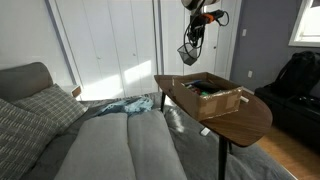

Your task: Pour the contents in the basket into the brown box

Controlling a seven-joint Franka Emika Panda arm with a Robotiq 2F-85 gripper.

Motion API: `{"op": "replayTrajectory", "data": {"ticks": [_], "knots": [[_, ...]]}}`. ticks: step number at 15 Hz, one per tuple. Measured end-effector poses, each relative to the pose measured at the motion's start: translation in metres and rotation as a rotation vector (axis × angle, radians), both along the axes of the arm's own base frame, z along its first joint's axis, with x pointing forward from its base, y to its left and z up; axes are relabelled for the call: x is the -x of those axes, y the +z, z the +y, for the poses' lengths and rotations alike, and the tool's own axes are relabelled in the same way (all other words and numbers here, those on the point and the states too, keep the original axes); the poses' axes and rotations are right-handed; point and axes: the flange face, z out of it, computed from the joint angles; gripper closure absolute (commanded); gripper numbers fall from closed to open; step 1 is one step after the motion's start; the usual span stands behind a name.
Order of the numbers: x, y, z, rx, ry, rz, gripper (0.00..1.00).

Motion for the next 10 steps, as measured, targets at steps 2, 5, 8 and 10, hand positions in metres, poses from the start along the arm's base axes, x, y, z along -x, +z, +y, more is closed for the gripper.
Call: {"op": "replayTrajectory", "data": {"ticks": [2,5,8,10], "knots": [[0.007,0.007,-0.029,-0.094,0.002,-0.010,0.98],[0.012,0.003,-0.043,-0.234,0.037,-0.009,0.98],[0.013,-0.018,-0.035,-0.352,0.098,0.036,0.98],[0.010,-0.035,-0.003,-0.429,0.149,0.091,0.93]]}}
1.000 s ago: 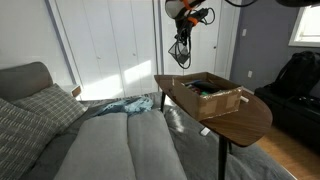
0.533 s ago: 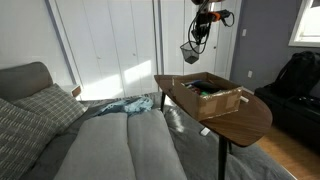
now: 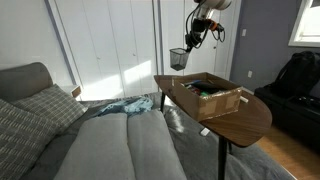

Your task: Pour the contents in the basket into the brown box

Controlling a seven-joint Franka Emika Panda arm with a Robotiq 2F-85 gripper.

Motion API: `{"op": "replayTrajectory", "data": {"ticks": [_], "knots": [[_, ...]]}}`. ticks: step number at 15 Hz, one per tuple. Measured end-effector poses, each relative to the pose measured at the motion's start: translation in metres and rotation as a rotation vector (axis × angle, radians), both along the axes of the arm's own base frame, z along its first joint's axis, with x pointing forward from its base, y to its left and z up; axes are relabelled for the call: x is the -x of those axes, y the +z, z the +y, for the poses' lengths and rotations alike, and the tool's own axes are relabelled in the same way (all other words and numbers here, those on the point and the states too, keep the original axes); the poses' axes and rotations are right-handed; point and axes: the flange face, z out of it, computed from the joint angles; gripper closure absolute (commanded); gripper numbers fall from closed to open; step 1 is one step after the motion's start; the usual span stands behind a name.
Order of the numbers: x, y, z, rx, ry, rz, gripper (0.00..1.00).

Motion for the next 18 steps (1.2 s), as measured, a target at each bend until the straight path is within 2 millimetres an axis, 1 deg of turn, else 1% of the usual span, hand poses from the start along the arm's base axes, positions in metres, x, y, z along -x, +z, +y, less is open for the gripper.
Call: {"op": "replayTrajectory", "data": {"ticks": [1,2,3,4,8,10,13,18], "knots": [[-0.002,-0.008,0.019,-0.024,0.025,0.018,0.93],[-0.003,-0.014,0.034,-0.035,0.040,0.030,0.98],[-0.004,-0.018,0.042,-0.041,0.047,0.036,0.98],[-0.005,-0.020,0.043,-0.041,0.035,0.044,0.98],[-0.010,-0.027,0.025,0.069,-0.132,0.084,0.98],[-0.013,-0.028,0.023,0.107,-0.201,0.090,0.98],[-0.018,-0.032,0.032,0.091,-0.251,0.101,0.98],[-0.025,-0.046,0.058,0.026,-0.283,0.133,0.98]]}}
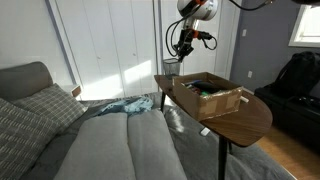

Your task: Pour the contents in the basket into the brown box

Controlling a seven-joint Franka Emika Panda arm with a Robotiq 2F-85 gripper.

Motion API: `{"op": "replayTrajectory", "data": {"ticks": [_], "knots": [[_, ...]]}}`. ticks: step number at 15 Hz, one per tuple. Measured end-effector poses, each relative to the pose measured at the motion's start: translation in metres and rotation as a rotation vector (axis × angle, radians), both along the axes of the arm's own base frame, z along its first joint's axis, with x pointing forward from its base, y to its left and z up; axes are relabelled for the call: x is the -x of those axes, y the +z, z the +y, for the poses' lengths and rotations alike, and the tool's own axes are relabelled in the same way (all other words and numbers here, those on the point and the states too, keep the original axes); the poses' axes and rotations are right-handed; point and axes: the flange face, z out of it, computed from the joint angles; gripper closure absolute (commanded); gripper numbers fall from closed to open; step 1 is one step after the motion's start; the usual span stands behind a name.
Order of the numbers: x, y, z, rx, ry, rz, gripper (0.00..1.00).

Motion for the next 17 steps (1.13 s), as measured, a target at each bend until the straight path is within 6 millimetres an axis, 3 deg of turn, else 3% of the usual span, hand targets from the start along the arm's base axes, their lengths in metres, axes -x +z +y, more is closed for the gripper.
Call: {"op": "replayTrajectory", "data": {"ticks": [3,4,6,12,15,16,17], "knots": [[-0.002,-0.009,0.002,-0.010,-0.046,0.020,0.96],[-0.002,-0.010,0.001,-0.012,-0.061,0.025,0.68],[-0.003,-0.013,-0.001,-0.015,-0.087,0.033,0.61],[-0.004,-0.010,-0.006,-0.020,-0.112,0.026,0.20],[-0.002,0.026,-0.004,-0.016,-0.085,-0.083,0.00],[0.002,0.046,-0.001,-0.008,-0.057,-0.136,0.00],[0.008,0.068,0.003,-0.001,-0.027,-0.188,0.11]]}}
